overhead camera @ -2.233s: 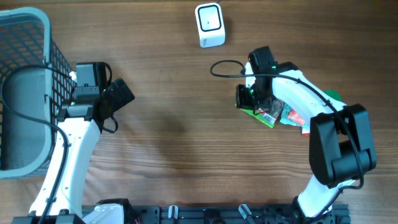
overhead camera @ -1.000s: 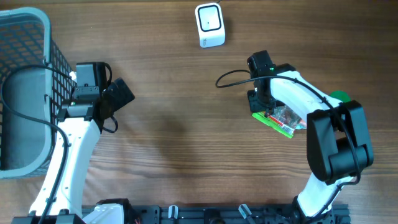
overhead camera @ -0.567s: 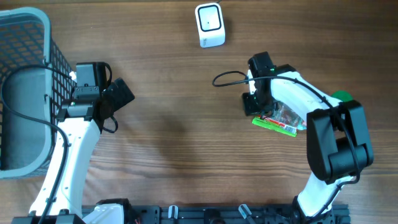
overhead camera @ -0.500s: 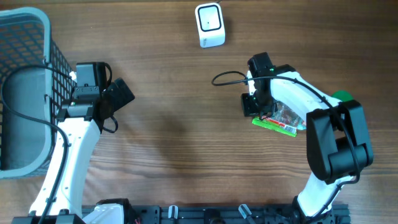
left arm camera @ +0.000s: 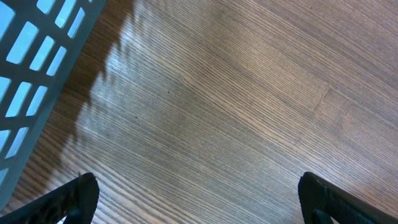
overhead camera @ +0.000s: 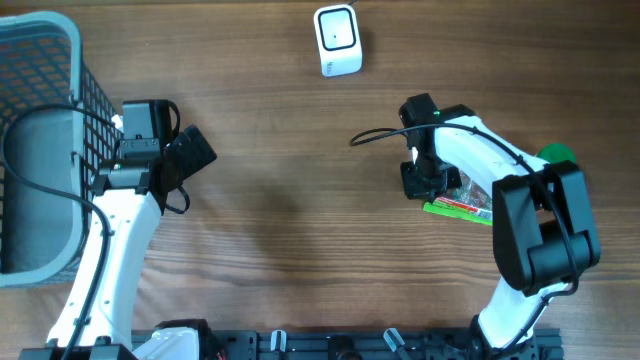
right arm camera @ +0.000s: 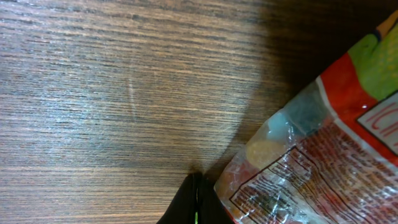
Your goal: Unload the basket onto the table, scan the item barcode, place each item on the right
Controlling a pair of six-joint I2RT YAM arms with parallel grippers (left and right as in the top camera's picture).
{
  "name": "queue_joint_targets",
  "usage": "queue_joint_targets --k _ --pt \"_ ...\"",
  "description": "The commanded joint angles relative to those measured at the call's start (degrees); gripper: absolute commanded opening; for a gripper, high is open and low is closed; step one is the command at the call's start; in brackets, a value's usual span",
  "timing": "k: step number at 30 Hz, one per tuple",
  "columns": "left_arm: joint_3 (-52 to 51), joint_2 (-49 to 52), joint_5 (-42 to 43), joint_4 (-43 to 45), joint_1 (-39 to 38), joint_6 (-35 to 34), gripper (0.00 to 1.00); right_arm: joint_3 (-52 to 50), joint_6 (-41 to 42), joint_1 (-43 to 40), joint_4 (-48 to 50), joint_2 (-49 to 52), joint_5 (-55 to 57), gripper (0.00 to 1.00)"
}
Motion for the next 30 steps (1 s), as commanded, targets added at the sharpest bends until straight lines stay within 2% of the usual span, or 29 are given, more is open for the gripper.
queue_joint_targets --k 1,5,7,10,13,15,16,21,30 --pt "0.26 -0.42 -0.74 0.11 0.26 0.26 1.00 2.03 -1.20 0.09 -0.11 0.33 -3.06 0.04" --pt "0.26 -0.42 -0.74 0.11 0.26 0.28 1.00 5.31 -1.86 0.04 -0.07 -2.34 -7.48 0.04" --pt "0.26 -0.42 -0.74 0.11 0.26 0.28 1.00 6.73 -0.26 -0.35 0.55 -3.32 -7.26 0.10" --pt "0.26 -0.42 -0.74 0.11 0.26 0.28 1.00 7.32 0.90 -1.77 3.37 -4.07 -7.48 0.37" --pt "0.26 -0.42 -0.74 0.11 0.26 0.26 1.00 7.32 0.68 -2.56 3.65 -4.07 -7.43 0.71" --pt "0.26 -0.42 -0.74 0.11 0.26 0.28 1.00 7.32 0.70 -2.71 3.58 -4.07 -7.43 0.86" --pt "0.26 -0.42 -0.74 0.11 0.26 0.28 1.00 7.32 0.72 -2.71 3.61 -4.07 -7.45 1.00" --pt "0.26 -0.42 -0.74 0.11 0.26 0.26 1.00 7.32 0.70 -2.71 6.58 -4.07 -7.45 1.00" --pt "0.26 -0.42 -0.74 0.11 0.26 0.28 1.00 7.32 0.72 -2.71 19.76 -4.07 -7.45 1.00"
